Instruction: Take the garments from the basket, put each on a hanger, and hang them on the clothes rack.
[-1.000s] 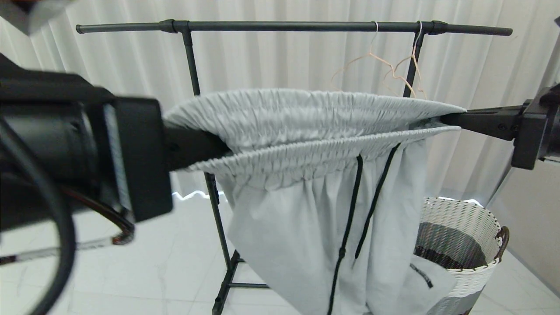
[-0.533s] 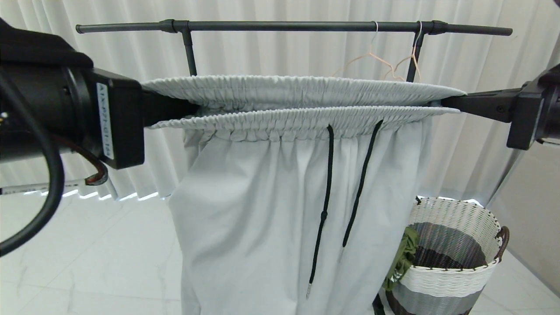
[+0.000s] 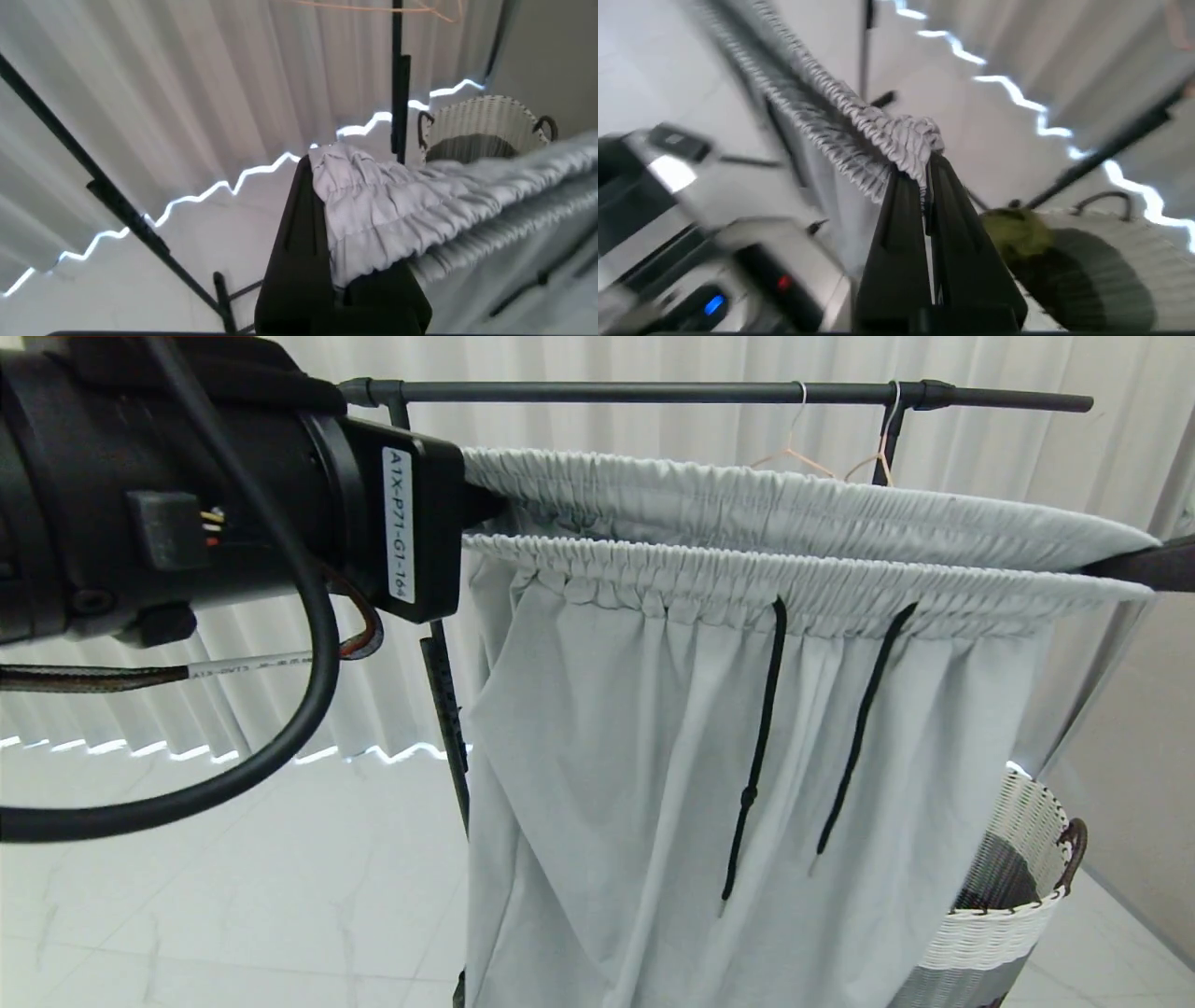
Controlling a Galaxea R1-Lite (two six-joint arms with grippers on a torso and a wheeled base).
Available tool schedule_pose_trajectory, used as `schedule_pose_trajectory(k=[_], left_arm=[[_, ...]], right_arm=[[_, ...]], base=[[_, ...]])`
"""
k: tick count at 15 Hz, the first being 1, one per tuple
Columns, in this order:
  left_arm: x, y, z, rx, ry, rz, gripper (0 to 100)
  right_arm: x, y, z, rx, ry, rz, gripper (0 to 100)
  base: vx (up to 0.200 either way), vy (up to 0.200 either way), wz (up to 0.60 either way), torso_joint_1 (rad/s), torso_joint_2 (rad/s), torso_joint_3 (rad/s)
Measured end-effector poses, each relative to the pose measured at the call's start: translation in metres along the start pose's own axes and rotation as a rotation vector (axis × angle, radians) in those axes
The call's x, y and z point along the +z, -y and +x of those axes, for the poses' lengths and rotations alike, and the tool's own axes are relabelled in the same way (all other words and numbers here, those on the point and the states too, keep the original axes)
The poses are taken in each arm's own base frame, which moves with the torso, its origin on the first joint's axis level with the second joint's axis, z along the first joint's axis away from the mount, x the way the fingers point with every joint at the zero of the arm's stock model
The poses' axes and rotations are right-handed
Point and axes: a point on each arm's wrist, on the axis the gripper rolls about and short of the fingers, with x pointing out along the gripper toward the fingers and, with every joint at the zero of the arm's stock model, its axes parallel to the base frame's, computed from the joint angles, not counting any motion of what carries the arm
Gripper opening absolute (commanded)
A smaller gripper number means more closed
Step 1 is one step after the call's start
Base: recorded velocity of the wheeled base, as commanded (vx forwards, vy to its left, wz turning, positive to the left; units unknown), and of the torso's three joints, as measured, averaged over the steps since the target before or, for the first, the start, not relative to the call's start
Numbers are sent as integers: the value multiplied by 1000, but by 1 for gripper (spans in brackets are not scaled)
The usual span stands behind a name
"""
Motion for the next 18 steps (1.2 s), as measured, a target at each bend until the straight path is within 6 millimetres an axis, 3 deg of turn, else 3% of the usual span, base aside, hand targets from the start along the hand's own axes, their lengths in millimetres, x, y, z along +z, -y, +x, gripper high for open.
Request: schedule_pose_trajectory(k=[3,6,8,10,13,18], left_arm=[[6,8,3,-21,60,-18,0],[4,12,7,-32,51,-15,0],[4,12,6,-31,47,-25,0],[1,10,0,-38,13,-63,0],[-6,6,-32,-88,-133,-120,0],[-4,3,-114,-338,-256,-297,0]], right_arm=[[-9,-20,-28,250,-44,-30,0],[-14,-33,-39,403,-55,-77,0],[-14,-35,-39,405,-62,-87,0],[-14,-33,-35,267,-77,-93,0],[-2,-29,-18,70,-31,-96,0],[29,-34,19,87,179,-88,0]], base=[[0,0,0,0,0,0],[0,0,0,0,0,0],[0,0,0,0,0,0],[0,0,0,0,0,0],[0,0,0,0,0,0],[0,0,0,0,0,0]])
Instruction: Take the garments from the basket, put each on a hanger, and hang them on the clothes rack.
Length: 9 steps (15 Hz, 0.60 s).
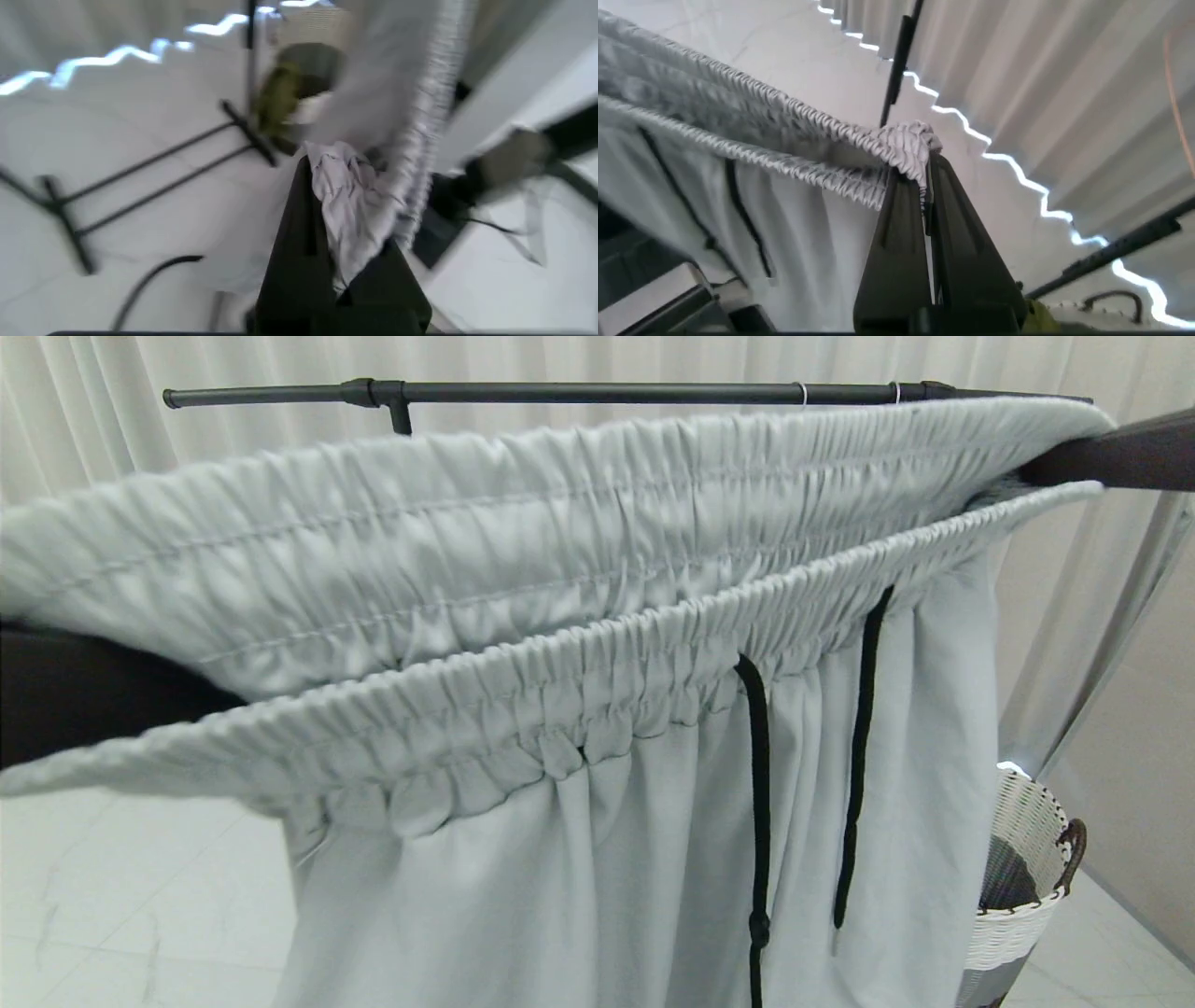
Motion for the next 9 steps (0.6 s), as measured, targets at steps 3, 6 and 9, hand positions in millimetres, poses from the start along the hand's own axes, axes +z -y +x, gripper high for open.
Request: schedule_pose_trajectory(k=[3,6,9], left_arm=[[1,8,-31,-182,0,-71,0],[2,8,-38,-221,12,-58,0],[7,5,-32,-121,54,69,0]], right_arm=[[2,-1,18,21,11,-6,0],[1,1,21,6,-11,-4,0],[1,10,8,-57,-77,13,0]], base=[[0,0,0,0,0,0],[0,0,0,0,0,0],[0,0,0,0,0,0]])
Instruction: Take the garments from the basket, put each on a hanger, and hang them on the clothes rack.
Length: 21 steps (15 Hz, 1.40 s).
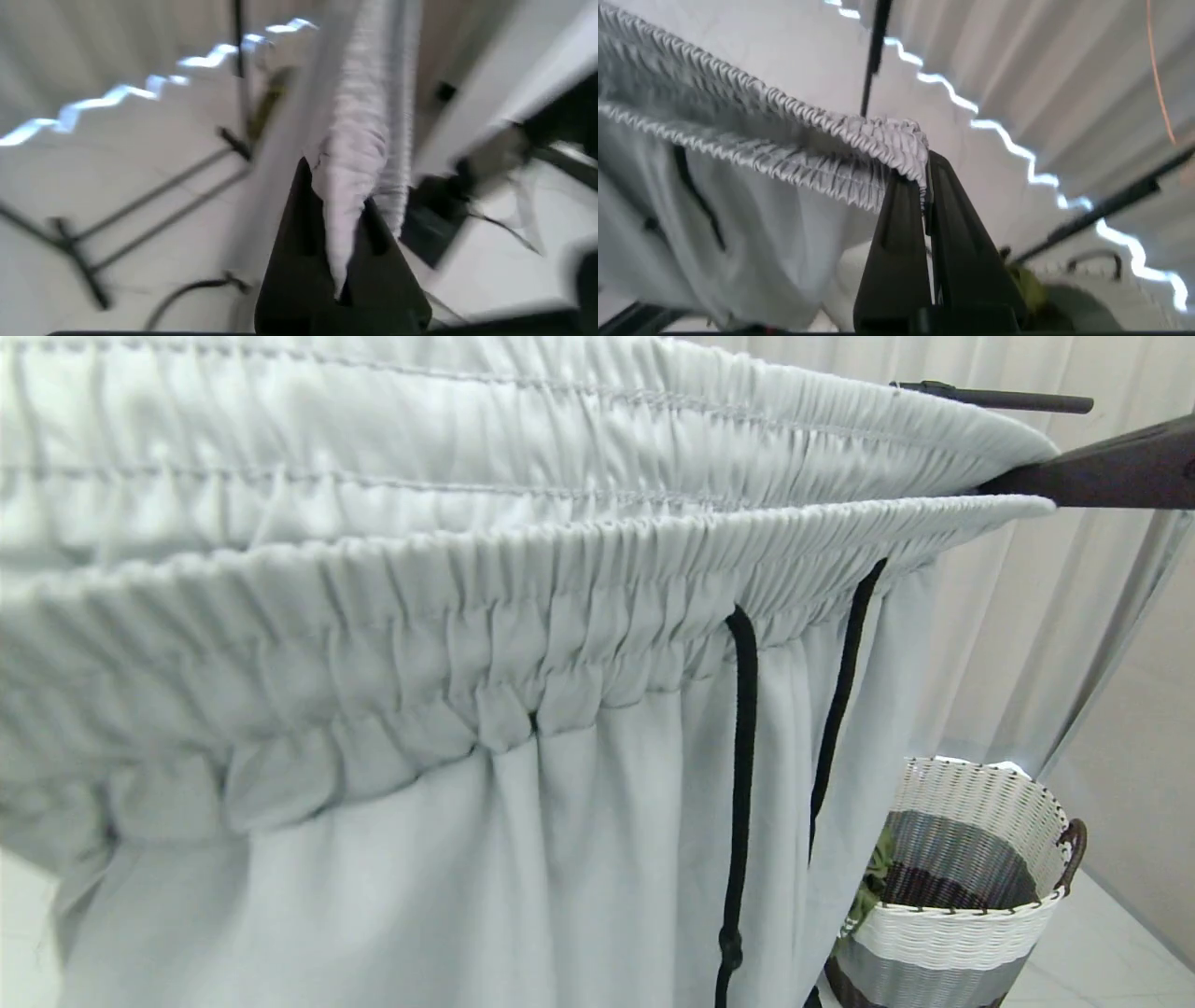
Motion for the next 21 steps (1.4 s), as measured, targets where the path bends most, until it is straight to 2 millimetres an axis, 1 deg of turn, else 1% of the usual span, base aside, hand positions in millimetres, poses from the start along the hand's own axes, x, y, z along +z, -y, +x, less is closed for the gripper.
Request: schedule_pose_trajectory(k=[1,3,5,6,8,10,11,14,18,19,21], left_arm=[[5,-5,7,91,19,27,0],[18,-12,30,233,89,30,0],[16,-15,57,328,86,39,0],[13,-16,65,357,68,46,0],[12,-16,72,375,51,52,0],[13,-16,73,379,55,50,0],[14,-16,71,378,62,47,0],[16,-17,70,380,68,44,0],[16,-18,70,391,69,45,0],[15,-20,70,422,69,52,0],[13,-27,70,503,58,92,0]], right_arm=[[-1,4,-9,-20,-44,14,0],[-8,6,-23,-41,-138,84,0],[-10,2,-31,-26,-146,154,0],[-10,0,-33,-15,-143,167,0],[-11,-3,-34,-1,-148,163,0],[-12,-3,-34,5,-152,161,0],[-13,-4,-33,6,-154,160,100],[-17,-4,-32,-1,-174,158,100],[-28,-6,-33,-1,-212,151,100],[-31,-6,-34,-23,-221,149,100],[-37,-1,-32,-154,-256,139,100]], base=[[0,0,0,0,0,0],[0,0,0,0,0,0],[0,0,0,0,0,0],[0,0,0,0,0,0],[0,0,0,0,0,0],[0,0,0,0,0,0],[0,0,0,0,0,0],[0,0,0,0,0,0],[0,0,0,0,0,0],[0,0,0,0,0,0],[0,0,0,0,0,0]])
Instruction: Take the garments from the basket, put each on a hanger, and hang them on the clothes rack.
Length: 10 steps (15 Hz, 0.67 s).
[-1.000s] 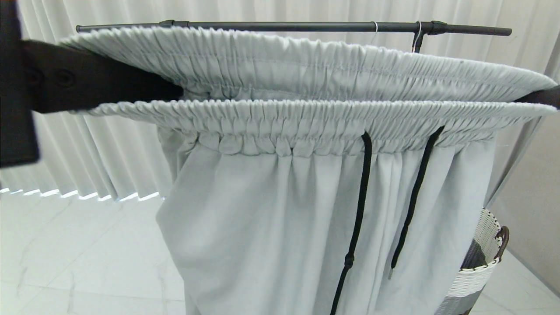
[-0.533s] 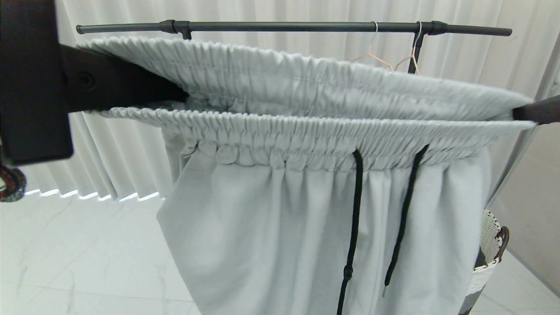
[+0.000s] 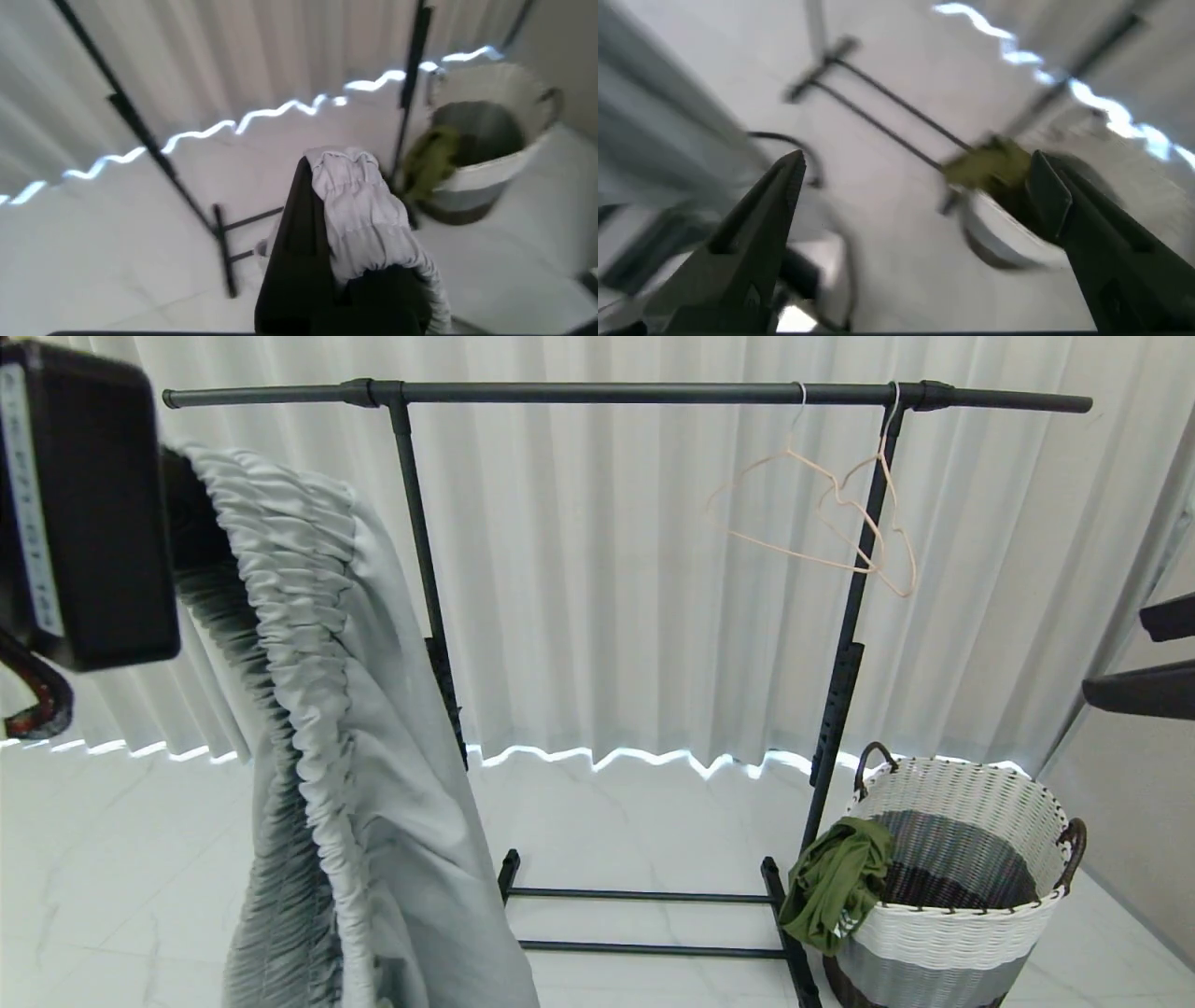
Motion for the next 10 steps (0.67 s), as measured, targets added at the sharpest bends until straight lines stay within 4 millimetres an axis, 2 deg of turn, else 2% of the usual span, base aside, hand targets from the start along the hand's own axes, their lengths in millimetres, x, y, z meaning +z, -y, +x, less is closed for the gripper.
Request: schedule_pose_trajectory(k=[3,6,10], left_arm=[[-16,-18,7,131,-61,146,0],[-33,-36,1,200,-98,163,0],[-55,-44,-7,219,-132,170,0]], right_arm=[[-12,13,22,-264,-96,12,100],[-18,24,39,-389,-141,34,100],[-17,36,55,-465,-72,96,100]], base=[[0,0,0,0,0,0],[0,0,0,0,0,0],[0,0,0,0,0,0]])
